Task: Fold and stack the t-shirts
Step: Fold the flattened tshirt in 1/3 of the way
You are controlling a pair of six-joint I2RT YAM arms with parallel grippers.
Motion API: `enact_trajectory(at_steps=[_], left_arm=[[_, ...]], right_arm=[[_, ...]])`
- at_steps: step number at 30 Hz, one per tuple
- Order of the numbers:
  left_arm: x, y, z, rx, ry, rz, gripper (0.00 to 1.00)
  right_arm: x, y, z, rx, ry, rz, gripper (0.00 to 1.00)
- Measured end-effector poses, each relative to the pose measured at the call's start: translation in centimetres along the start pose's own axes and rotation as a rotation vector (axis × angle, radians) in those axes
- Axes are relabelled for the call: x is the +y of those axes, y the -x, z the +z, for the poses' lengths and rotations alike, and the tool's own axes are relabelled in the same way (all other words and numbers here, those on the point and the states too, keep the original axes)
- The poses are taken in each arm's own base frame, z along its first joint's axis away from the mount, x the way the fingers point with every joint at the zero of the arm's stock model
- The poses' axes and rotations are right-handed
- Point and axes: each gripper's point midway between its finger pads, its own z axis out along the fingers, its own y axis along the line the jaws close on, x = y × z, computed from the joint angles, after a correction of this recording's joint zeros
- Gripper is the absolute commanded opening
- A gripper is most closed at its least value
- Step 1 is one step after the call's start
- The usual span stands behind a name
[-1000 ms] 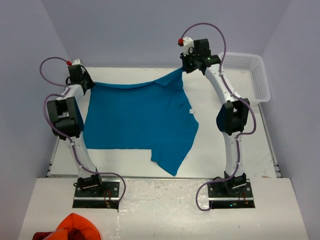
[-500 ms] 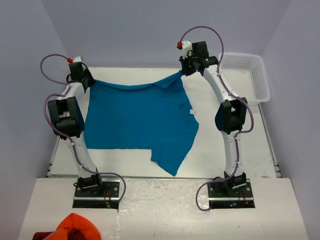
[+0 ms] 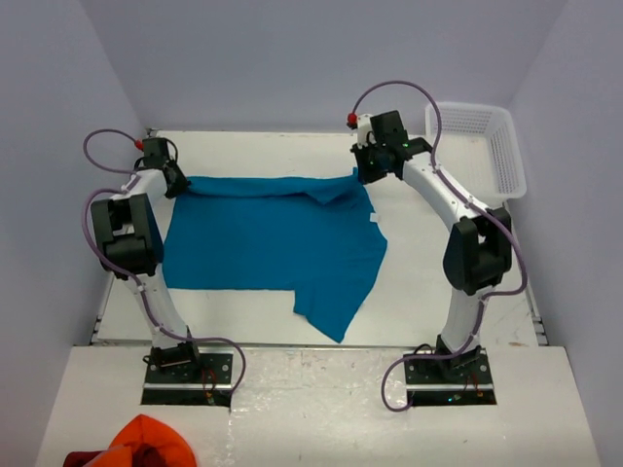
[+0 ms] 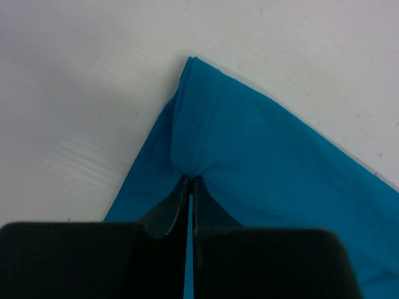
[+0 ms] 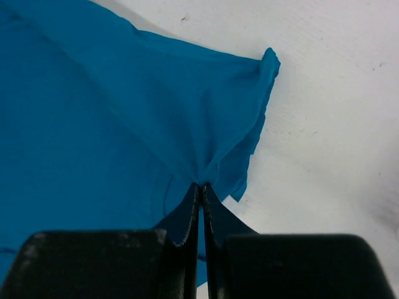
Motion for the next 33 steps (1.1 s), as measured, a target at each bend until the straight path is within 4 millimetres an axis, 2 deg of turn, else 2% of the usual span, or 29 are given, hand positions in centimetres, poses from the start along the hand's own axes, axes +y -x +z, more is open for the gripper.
enact_trajectory(at_steps=[4, 6, 15, 25, 29, 30, 32, 33], left_arm=[[0.6, -1.2, -1.6, 0.031, 0.03, -0.007, 0.0], [0.9, -1.3, -2.2, 0.032, 0.041, -0.008, 0.0], [2.6, -2.4, -4.6, 0.039, 0.126, -0.005, 0.0], [4.1, -4.0, -4.6, 0.081, 0.192, -0.006, 0.0], [4.3, -4.4, -4.5, 0.089, 0.199, -0.01, 0.0], [4.3, -4.5, -4.5, 0.092, 0.201, -0.01, 0.01], [4.4, -4.7, -4.3, 0.097, 0.207, -0.01, 0.1], [4.5, -4.9, -4.2, 0.101, 0.209, -0.011, 0.2]], right_arm=[[1.8, -0.8, -2.3, -0.029, 0.01, -0.01, 0.0], [2.1, -1.4, -2.9, -0.025, 0.001, -0.01, 0.0], [3.0, -4.3, -1.9, 0.043, -0.022, -0.004, 0.0], [3.1, -5.1, -1.7, 0.065, -0.041, 0.002, 0.0], [3.7, -6.1, -1.4, 0.09, -0.043, 0.004, 0.0], [3.8, -6.3, -1.4, 0.095, -0.041, 0.005, 0.0], [4.1, -6.6, -1.3, 0.104, -0.041, 0.008, 0.0], [4.2, -6.8, -1.2, 0.108, -0.042, 0.008, 0.0]])
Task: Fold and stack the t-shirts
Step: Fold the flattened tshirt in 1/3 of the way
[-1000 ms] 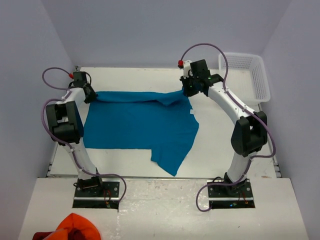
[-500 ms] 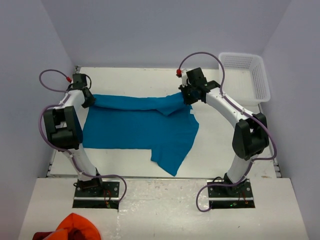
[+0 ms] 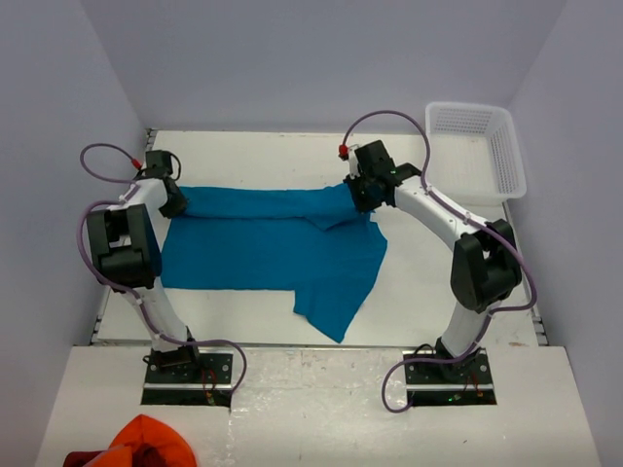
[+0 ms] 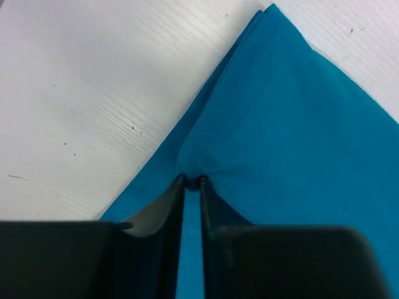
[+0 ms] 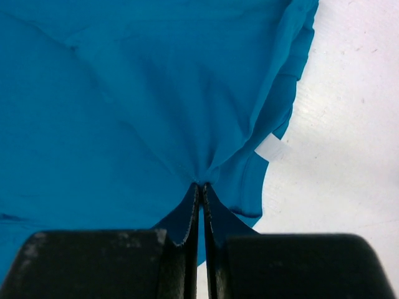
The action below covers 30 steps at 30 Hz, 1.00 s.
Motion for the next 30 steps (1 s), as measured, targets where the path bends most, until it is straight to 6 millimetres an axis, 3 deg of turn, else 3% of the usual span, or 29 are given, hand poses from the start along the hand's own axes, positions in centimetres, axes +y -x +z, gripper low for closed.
enact_trajectory(at_steps=[2, 4, 5, 6, 7, 8, 9, 10, 13, 15, 16, 17, 18, 19, 20, 22, 23, 24, 25, 27, 29, 30], left_arm=[[0.2, -0.5, 0.3, 0.005, 0.008, -0.002, 0.29], [0.5, -1.6, 0.5, 0.019, 0.02, -0.007, 0.34], [0.8, -2.5, 0.5, 0.033, 0.028, -0.007, 0.41], [1.0, -3.2, 0.3, 0.041, 0.034, -0.008, 0.55], [1.3, -3.8, -0.1, 0.042, 0.047, -0.007, 0.57], [1.4, -4.1, -0.9, 0.029, 0.057, -0.012, 0.58], [1.4, -4.2, -2.1, 0.006, 0.061, -0.012, 0.64], [1.0, -3.8, -3.7, -0.041, 0.056, -0.013, 0.66], [-1.5, -0.3, -10.9, -0.258, -0.055, -0.037, 0.73], [-2.9, 2.8, -15.7, -0.406, -0.155, -0.081, 0.71], [-3.3, 4.6, -17.7, -0.468, -0.19, -0.106, 0.65], [-3.7, 6.3, -19.1, -0.515, -0.213, -0.125, 0.56], [-4.1, 8.0, -20.1, -0.552, -0.225, -0.139, 0.21], [-4.8, 9.4, -20.3, -0.569, -0.232, -0.142, 0.01], [-5.7, 10.6, -19.9, -0.574, -0.239, -0.137, 0.0], [-7.8, 11.4, -17.2, -0.535, -0.241, -0.091, 0.0], [-8.7, 11.0, -15.0, -0.497, -0.237, -0.062, 0.0], [-9.3, 10.0, -12.5, -0.443, -0.226, -0.029, 0.0], [-9.6, 8.3, -9.5, -0.372, -0.205, 0.011, 0.0], [-9.4, 4.3, -4.4, -0.227, -0.151, 0.082, 0.0], [-8.6, 1.3, -1.2, -0.112, -0.093, 0.133, 0.0], [-8.3, 0.4, -0.1, -0.071, -0.071, 0.152, 0.0]], right_arm=[[0.2, -0.4, 0.1, 0.01, -0.009, 0.003, 0.06], [0.3, -0.9, 0.3, 0.022, -0.027, 0.013, 0.27], [0.3, -1.2, 0.4, 0.027, -0.046, 0.018, 0.41], [0.3, -1.5, 0.5, 0.035, -0.066, 0.027, 0.62], [0.3, -1.9, 0.5, 0.039, -0.089, 0.036, 0.77], [0.3, -2.2, 0.4, 0.041, -0.123, 0.04, 0.78], [0.3, -2.6, 0.3, 0.045, -0.147, 0.041, 0.8], [0.4, -2.9, 0.0, 0.042, -0.171, 0.045, 0.91], [0.7, -2.2, -1.0, 0.003, -0.198, 0.067, 0.99], [0.4, -0.8, -1.5, -0.023, -0.211, 0.096, 0.99], [0.1, 0.2, -1.6, -0.033, -0.212, 0.117, 0.98], [-0.3, 1.7, -1.6, -0.051, -0.21, 0.141, 0.78], [-0.9, 3.4, -1.3, -0.076, -0.203, 0.175, 0.54], [-1.7, 5.0, -1.0, -0.099, -0.2, 0.199, 0.23], [-2.4, 6.3, -0.6, -0.117, -0.19, 0.23, 0.0], [-4.1, 8.3, 0.6, -0.135, -0.163, 0.302, 0.0], [-4.9, 8.9, 1.1, -0.136, -0.154, 0.325, 0.04], [-5.8, 9.3, 1.8, -0.136, -0.147, 0.342, 0.47], [-6.5, 9.3, 2.6, -0.125, -0.144, 0.36, 0.66], [-7.6, 8.8, 4.0, -0.085, -0.144, 0.363, 0.7], [-7.7, 8.0, 5.6, -0.032, -0.122, 0.354, 0.63], [-7.4, 7.6, 6.3, -0.008, -0.105, 0.349, 0.55]])
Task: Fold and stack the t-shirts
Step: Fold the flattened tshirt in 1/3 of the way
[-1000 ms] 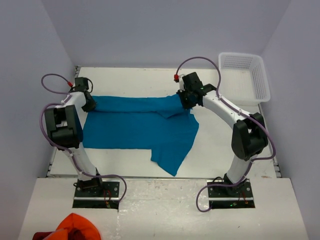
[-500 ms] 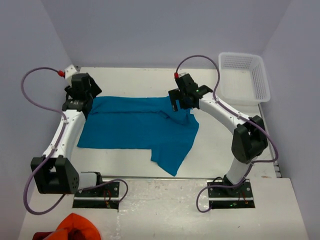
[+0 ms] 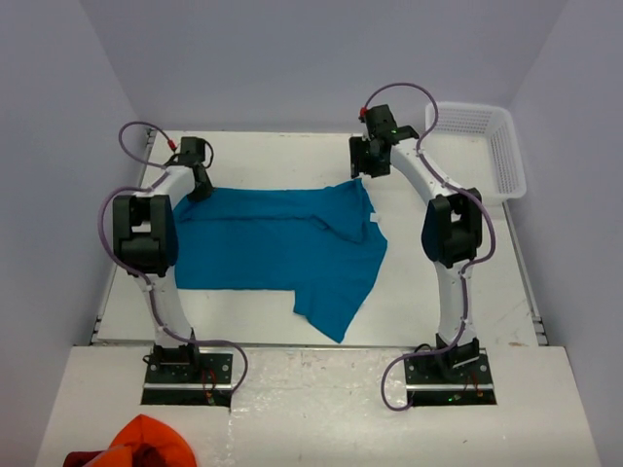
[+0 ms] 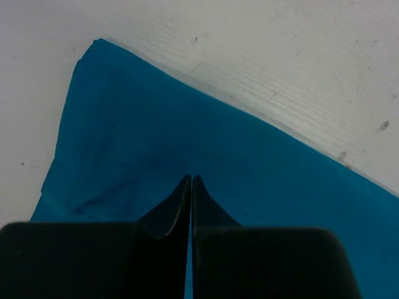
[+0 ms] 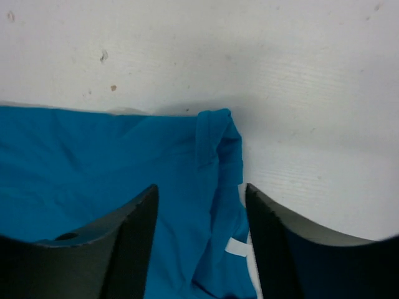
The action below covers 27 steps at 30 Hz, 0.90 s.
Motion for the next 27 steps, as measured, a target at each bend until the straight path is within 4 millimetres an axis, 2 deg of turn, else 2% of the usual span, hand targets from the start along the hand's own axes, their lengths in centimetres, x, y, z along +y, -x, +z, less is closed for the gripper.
enact_trajectory(at_steps=[3, 9, 16, 23, 26, 27], left_arm=[[-0.1, -0.3, 1.3, 0.042, 0.019, 0.018, 0.0], [-0.8, 2.6, 1.1, -0.012, 0.006, 0.0, 0.0], [0.0, 2.8, 1.3, -0.012, 0.021, -0.011, 0.0], [1.9, 1.7, 3.3, 0.029, 0.06, -0.028, 0.0], [2.5, 0.8, 3.9, 0.051, 0.074, -0.028, 0.0], [2.6, 0.6, 4.0, 0.055, 0.076, -0.027, 0.0]], right_arm=[[0.4, -2.1, 1.5, 0.083, 0.038, -0.007, 0.52], [0.9, -4.3, 2.7, 0.163, 0.08, -0.002, 0.52], [0.8, -4.5, 2.9, 0.175, 0.079, 0.0, 0.5], [0.6, -3.6, 5.2, 0.18, 0.075, 0.008, 0.49], [0.0, -3.9, 5.7, 0.199, 0.066, 0.018, 0.41], [-0.3, -4.1, 5.9, 0.206, 0.063, 0.021, 0.35]])
